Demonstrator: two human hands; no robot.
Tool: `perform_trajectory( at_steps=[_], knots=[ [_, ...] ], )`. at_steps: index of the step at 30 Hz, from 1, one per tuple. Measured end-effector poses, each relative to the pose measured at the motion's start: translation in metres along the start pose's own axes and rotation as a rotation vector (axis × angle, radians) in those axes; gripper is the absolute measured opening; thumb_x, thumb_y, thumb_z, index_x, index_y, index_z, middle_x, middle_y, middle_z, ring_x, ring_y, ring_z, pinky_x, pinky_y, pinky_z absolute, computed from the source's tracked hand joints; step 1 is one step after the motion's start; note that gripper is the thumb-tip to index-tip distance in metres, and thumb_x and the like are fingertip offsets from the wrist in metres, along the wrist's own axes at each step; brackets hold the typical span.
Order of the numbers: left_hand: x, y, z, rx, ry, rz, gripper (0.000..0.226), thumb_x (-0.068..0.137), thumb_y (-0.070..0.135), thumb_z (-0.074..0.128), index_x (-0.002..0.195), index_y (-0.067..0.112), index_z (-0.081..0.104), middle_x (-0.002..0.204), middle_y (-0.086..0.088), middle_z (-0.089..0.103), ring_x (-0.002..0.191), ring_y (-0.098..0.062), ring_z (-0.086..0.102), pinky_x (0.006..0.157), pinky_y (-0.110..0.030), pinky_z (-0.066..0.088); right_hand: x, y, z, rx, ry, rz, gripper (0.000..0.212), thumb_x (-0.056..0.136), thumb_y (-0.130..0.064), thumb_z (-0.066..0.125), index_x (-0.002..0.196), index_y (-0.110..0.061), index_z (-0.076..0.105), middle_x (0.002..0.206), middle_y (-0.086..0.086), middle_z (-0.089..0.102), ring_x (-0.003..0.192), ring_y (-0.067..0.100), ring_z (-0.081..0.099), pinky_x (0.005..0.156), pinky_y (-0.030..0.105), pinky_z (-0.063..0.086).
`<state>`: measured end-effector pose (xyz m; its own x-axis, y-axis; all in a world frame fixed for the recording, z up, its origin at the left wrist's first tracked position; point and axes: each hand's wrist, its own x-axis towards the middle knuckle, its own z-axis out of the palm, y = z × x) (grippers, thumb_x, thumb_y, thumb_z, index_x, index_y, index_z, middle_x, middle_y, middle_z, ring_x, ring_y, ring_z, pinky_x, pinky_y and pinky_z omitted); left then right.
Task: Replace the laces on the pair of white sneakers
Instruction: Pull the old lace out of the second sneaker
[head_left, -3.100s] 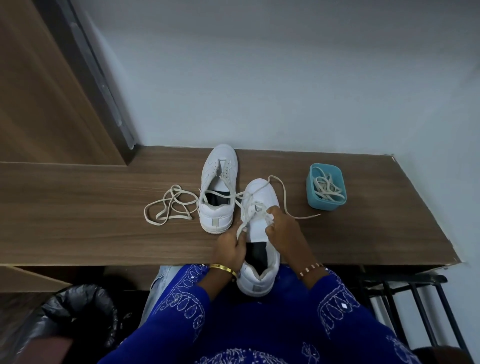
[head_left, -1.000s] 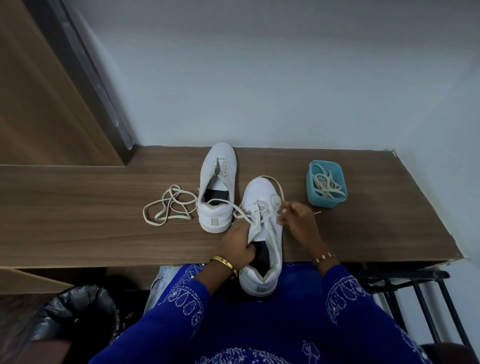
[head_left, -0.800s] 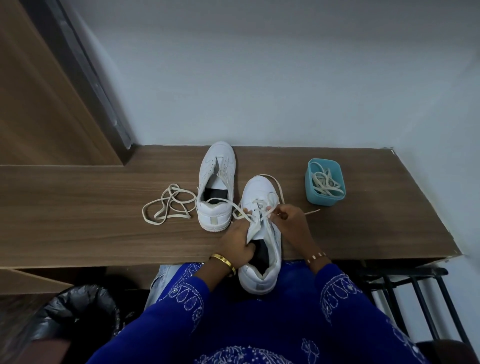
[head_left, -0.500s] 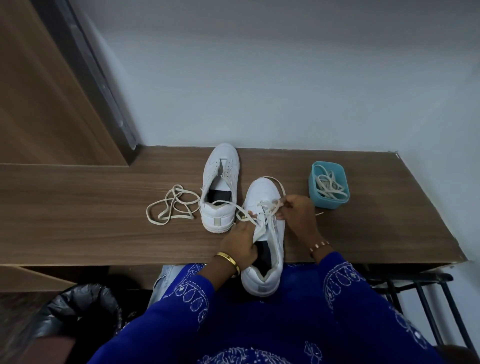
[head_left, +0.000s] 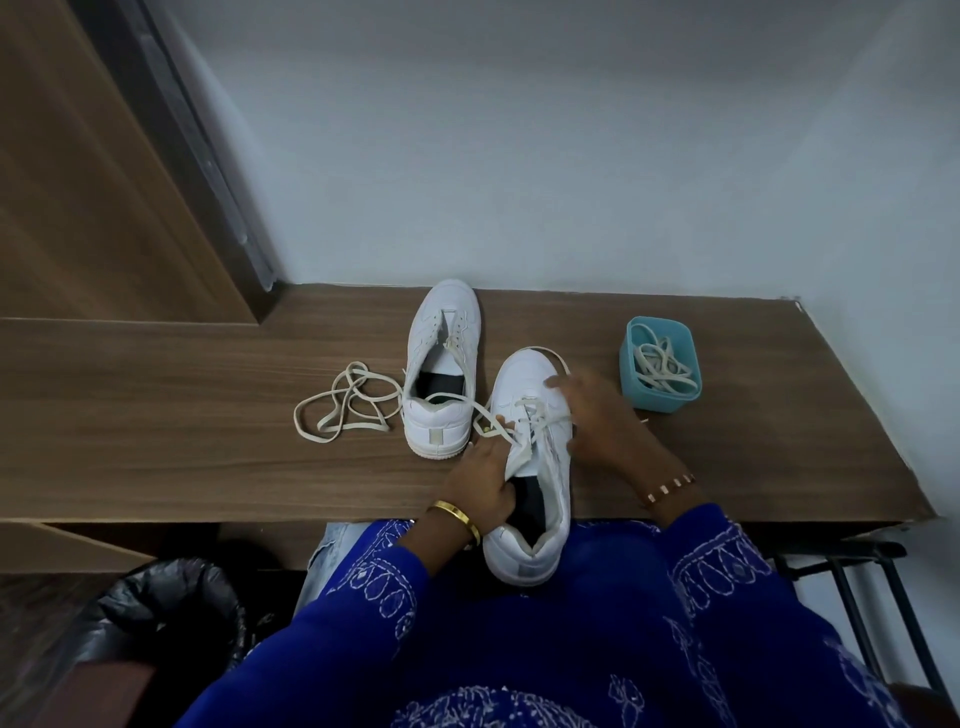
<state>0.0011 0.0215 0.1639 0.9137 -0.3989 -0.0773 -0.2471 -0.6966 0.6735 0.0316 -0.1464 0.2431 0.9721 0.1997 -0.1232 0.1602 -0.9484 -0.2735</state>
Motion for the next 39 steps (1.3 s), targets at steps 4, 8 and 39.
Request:
perform_trajectory(
  at_steps=[4, 8, 39],
  knots=[
    [0.001, -0.004, 0.003, -0.063, -0.002, -0.003, 0.073, 0.067, 0.027, 0.027, 0.133, -0.002, 0.042, 0.133, -0.021, 0.047, 0.127, -0.032, 0.04, 0.109, -0.028, 0.025, -0.01, -0.024, 0.008, -0.136, -0.077, -0.129, 0.044, 0.084, -0.011, 0.05, 0.127, -0.017, 0.054, 0.135, 0.005, 0.048, 0.122, 0.025, 0.043, 0.098, 0.032, 0.035],
    [-0.001, 0.0, 0.001, -0.098, 0.01, -0.018, 0.069, 0.068, 0.014, 0.035, 0.135, -0.003, 0.039, 0.138, -0.02, 0.043, 0.132, -0.03, 0.035, 0.108, -0.019, 0.016, -0.006, -0.029, 0.015, -0.375, 0.097, -0.226, 0.029, 0.064, -0.004, 0.043, 0.067, -0.013, 0.07, 0.069, 0.003, 0.061, 0.066, 0.022, 0.057, 0.055, 0.025, 0.034],
    [-0.001, 0.0, 0.003, -0.124, -0.013, -0.087, 0.062, 0.066, 0.018, 0.033, 0.123, -0.004, 0.049, 0.125, -0.02, 0.052, 0.119, -0.033, 0.047, 0.101, -0.04, 0.036, -0.009, -0.026, 0.029, -0.406, 0.202, -0.181, 0.02, 0.044, -0.026, 0.083, 0.054, -0.023, 0.066, 0.063, 0.001, 0.057, 0.056, 0.02, 0.057, 0.051, 0.026, 0.044]
  ],
)
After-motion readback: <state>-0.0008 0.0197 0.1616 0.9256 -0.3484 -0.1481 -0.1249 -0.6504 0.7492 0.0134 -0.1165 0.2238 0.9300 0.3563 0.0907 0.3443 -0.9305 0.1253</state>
